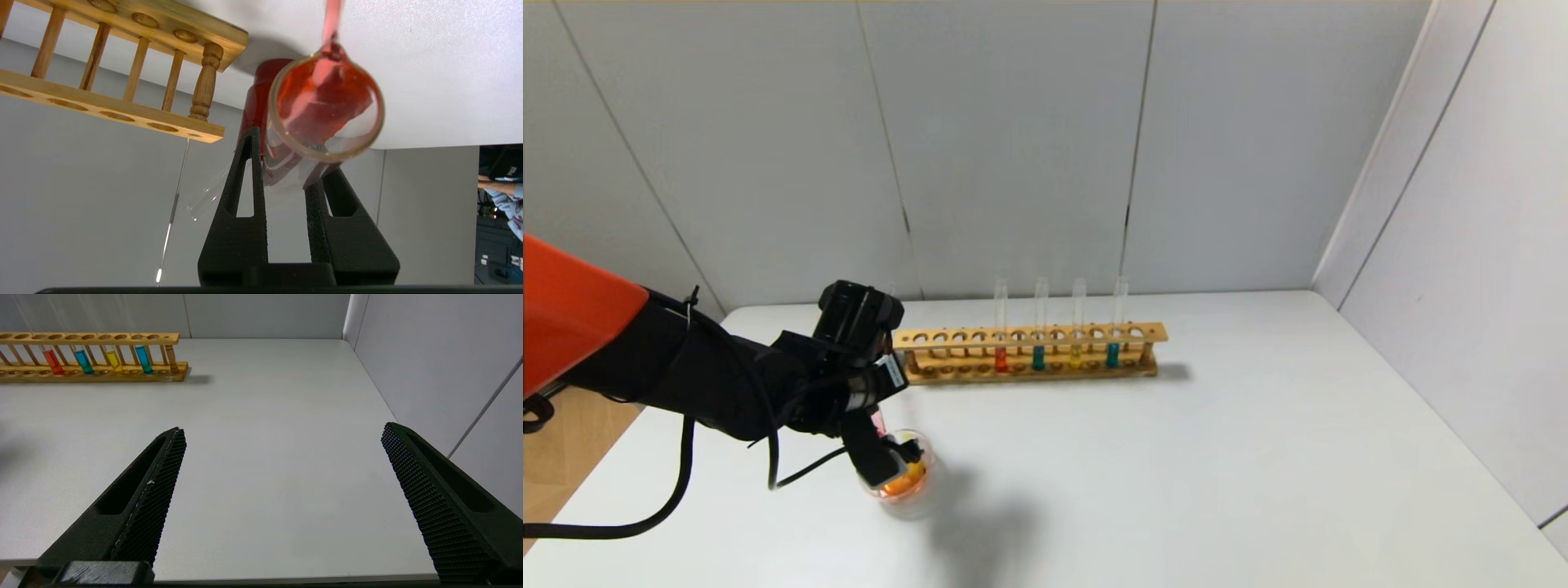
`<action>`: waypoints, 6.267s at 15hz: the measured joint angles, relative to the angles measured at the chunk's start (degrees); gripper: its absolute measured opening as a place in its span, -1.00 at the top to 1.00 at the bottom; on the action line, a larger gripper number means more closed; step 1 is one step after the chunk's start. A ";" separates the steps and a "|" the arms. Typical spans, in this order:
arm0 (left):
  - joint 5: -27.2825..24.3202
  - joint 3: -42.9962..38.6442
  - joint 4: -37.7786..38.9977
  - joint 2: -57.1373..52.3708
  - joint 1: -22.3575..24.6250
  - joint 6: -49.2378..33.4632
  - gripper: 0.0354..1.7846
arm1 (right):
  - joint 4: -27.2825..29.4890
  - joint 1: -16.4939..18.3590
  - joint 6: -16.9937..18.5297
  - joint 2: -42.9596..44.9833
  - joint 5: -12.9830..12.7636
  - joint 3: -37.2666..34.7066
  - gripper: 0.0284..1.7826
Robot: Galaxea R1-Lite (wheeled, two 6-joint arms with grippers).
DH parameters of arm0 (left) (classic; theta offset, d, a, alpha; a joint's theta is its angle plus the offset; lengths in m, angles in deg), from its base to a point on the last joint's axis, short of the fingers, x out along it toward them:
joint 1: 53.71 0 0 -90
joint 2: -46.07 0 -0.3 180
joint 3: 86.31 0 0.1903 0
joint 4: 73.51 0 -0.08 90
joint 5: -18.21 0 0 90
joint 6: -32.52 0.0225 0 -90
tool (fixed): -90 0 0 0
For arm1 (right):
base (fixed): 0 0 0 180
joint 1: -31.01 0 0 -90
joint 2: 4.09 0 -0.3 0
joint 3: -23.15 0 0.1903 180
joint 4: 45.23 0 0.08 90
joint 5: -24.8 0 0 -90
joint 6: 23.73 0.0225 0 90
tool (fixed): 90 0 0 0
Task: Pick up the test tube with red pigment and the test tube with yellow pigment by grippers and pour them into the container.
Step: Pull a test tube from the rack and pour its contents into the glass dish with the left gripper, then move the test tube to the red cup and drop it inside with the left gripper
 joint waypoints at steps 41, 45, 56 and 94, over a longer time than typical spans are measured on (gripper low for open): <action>2.86 -0.13 3.84 -4.55 -1.99 11.86 0.68 | 0.00 -0.02 0.00 0.00 0.00 0.00 -0.96; 2.84 -0.46 3.84 -4.94 -1.96 11.52 0.68 | 0.00 -0.02 0.00 0.00 -0.02 0.00 -0.96; 0.51 7.64 -16.99 -12.07 -1.16 -44.62 0.68 | 0.00 -0.02 0.00 0.00 -0.02 0.00 -0.96; -47.96 13.13 5.61 -5.42 27.27 -131.01 0.68 | 0.00 -0.05 0.00 0.00 0.00 0.00 -0.96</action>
